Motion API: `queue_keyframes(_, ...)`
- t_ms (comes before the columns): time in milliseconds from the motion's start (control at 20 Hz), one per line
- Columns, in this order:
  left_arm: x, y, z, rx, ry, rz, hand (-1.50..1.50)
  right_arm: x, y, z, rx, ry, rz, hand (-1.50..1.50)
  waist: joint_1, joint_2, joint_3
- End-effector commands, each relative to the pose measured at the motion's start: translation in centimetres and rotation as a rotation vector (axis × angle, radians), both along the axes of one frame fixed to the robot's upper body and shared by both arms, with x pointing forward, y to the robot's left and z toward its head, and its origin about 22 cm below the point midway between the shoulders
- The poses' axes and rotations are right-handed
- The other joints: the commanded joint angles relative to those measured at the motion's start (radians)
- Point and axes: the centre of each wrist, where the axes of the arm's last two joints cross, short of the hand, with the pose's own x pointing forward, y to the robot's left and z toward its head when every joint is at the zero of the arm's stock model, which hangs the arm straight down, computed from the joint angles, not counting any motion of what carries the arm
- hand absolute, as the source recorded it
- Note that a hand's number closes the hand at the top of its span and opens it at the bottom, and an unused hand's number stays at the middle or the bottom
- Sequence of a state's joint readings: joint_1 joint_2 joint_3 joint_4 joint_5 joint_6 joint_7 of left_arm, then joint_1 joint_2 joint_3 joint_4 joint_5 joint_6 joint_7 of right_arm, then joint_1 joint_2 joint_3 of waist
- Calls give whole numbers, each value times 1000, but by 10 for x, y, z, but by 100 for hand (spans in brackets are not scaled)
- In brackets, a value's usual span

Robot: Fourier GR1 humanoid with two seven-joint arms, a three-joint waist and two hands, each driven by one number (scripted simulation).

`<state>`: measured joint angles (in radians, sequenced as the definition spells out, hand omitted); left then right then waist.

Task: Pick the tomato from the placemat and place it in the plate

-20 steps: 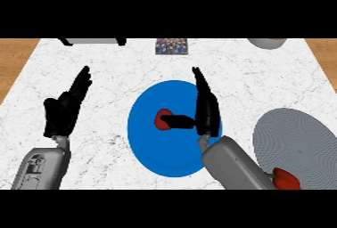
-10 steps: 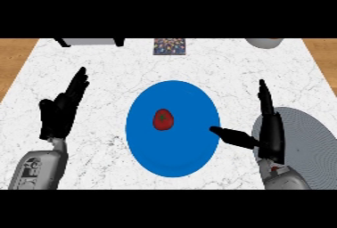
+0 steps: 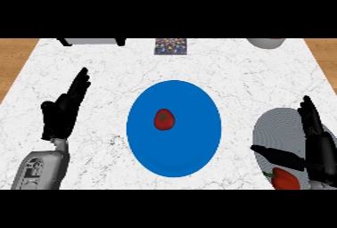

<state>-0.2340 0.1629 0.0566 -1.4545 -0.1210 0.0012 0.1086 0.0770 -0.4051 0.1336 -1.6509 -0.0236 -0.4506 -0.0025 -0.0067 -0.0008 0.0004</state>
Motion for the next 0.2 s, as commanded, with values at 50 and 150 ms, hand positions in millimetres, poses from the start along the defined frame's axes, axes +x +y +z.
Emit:
queue_keyframes(50,0,10,10,-7,4,1,0,-28,-22,-4,31,-17,-11,-150,1,0,0)
queue_keyframes(150,-9,7,-7,7,10,2,0,-11,-50,-22,25,-7,-5,-150,5,0,0)
